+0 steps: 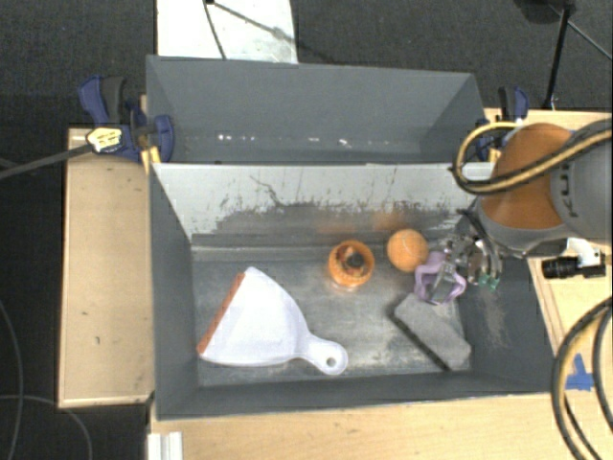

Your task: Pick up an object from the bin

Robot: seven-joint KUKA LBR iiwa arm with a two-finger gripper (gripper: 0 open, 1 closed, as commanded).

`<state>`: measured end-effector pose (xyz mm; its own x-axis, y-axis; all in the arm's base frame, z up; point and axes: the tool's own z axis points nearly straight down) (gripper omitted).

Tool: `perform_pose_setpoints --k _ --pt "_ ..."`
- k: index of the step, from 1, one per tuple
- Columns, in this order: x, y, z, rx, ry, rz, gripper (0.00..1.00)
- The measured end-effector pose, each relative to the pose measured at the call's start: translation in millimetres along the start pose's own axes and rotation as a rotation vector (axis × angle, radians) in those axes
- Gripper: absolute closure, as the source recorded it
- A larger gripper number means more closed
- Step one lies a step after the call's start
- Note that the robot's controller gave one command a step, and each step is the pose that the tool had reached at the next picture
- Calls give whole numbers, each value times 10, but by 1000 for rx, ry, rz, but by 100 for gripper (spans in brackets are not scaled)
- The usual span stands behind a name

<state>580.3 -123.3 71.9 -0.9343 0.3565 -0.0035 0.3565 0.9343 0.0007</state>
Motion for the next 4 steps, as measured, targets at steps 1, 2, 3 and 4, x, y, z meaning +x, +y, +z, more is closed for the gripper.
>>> perform_pose_setpoints --k 1,2,3,4 --pt "-119 -27 -1517 0 -1 13 100" --pt "-117 -28 -1513 0 0 13 100" --pt "-87 4 -917 0 1 -161 100" --pt "-87 4 -917 0 1 -162 100"
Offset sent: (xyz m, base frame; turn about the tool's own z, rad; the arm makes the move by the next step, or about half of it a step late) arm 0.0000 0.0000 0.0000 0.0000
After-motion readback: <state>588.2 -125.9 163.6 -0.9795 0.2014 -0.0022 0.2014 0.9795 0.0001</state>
